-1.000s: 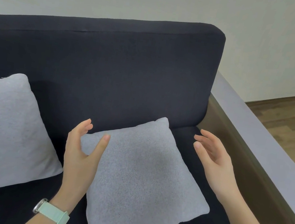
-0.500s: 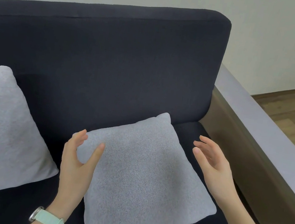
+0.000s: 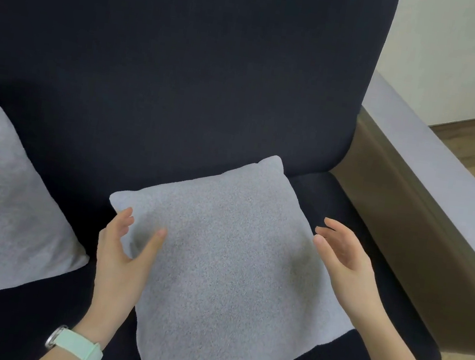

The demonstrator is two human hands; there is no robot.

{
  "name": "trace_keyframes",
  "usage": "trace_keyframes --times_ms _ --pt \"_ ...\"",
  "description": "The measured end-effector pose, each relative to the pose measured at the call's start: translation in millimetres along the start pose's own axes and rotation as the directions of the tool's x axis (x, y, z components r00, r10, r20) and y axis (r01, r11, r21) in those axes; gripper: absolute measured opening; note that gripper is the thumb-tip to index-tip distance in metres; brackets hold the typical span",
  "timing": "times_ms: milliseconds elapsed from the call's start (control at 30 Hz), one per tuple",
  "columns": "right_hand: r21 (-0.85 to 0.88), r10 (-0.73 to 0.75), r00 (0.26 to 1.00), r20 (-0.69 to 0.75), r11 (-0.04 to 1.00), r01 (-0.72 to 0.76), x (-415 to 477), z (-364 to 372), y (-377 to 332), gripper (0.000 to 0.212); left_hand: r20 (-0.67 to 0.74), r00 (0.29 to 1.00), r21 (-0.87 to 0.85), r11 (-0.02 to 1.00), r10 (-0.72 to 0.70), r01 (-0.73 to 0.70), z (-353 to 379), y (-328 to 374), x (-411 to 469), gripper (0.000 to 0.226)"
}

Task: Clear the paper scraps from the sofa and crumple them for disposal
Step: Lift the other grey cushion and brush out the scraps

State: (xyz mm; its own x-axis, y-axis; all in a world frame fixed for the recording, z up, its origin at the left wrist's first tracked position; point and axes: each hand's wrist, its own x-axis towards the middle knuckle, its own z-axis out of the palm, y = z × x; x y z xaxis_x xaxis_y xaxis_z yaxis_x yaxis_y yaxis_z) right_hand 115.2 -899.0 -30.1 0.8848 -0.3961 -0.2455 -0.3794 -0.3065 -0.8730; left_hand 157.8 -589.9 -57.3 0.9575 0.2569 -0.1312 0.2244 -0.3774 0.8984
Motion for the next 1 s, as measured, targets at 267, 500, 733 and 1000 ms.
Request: trace_keyframes --times_ms 267,500,733,1000 --pt "-0.053 0.079 0.996 0.035 0.996 -0.077 6 14 19 0.052 0.090 0.966 -0.013 0.969 -0.244 0.246 -1 -22 -1 0.108" --pt "-0.192 0.148 0.988 0.051 0.972 -0.136 17 27 33 0.076 0.225 0.882 -0.210 0.864 -0.413 0.458 -1 -51 4 0.125" --pt "-0.318 0.246 0.969 0.027 0.921 -0.225 28 32 42 0.109 0.295 0.864 -0.222 0.850 -0.409 0.478 -2 -56 8 0.109" --pt "-0.295 0.166 0.985 0.036 0.944 -0.149 14 36 33 0.072 0.304 0.883 -0.241 0.869 -0.356 0.433 1 -47 5 0.077"
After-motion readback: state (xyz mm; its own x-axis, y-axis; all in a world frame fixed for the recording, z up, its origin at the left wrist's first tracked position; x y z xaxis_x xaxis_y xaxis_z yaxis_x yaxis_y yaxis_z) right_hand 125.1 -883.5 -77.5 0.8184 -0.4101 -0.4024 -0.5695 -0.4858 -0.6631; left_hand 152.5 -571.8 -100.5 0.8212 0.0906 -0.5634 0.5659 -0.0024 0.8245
